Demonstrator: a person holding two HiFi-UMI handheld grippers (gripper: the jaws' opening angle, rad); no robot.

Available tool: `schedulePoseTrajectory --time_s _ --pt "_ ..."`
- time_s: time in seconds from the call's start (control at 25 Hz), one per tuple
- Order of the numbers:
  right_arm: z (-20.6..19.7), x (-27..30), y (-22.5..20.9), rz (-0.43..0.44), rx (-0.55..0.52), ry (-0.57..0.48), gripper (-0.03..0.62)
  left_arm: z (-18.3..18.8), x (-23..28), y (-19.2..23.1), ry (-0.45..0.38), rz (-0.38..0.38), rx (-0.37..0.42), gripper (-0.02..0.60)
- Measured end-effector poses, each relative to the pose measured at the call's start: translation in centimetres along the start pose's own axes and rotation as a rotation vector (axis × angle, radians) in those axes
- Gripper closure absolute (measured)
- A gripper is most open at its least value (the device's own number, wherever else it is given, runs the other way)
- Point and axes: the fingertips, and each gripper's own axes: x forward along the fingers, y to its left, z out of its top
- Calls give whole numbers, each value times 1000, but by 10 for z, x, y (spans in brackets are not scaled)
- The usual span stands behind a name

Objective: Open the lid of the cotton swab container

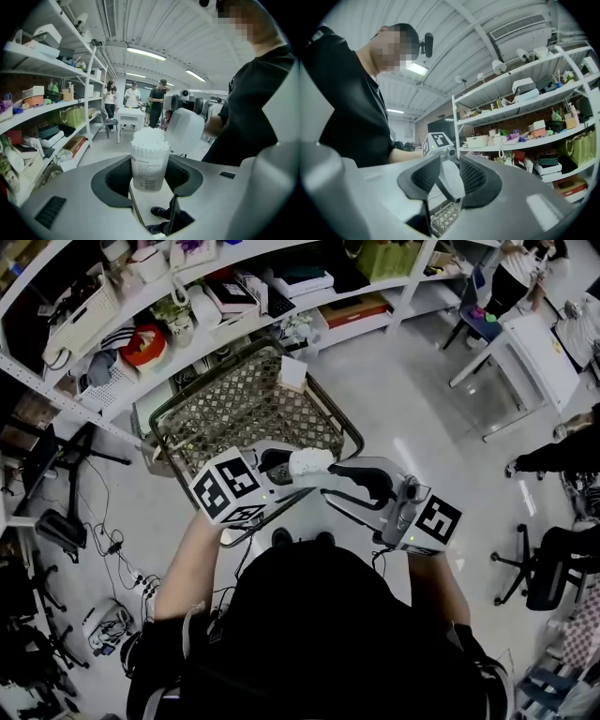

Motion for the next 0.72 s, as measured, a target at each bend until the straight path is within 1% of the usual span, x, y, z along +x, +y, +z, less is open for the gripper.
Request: schedulePoseTrajectory --time_s 0.08,0.12,0.2,0.28,0.36,0.48,0.6,0.72 --pt "11 0 1 8 0 -50 454 5 2 2 -16 6 13 385" --pt "15 0 1 1 8 -60 454 7 2 4 -29 12 13 385" --pt "25 -5 -3 -30 25 -73 454 11 1 7 -58 21 13 385" --pt "36 -19 -14 -73 18 -107 455 16 -3 10 -78 23 21 385" --pt "45 -39 -30 -155 -4 -132 456 22 -8 14 -88 29 32 385" --pt "50 -75 -55 -310 -31 -131 462 33 -16 20 -103 53 43 385" --pt "50 -107 -73 -434 -23 -131 496 41 -28 26 -119 86 49 385" --pt "54 -125 -84 -523 -21 -138 548 45 -42 31 -135 120 47 385"
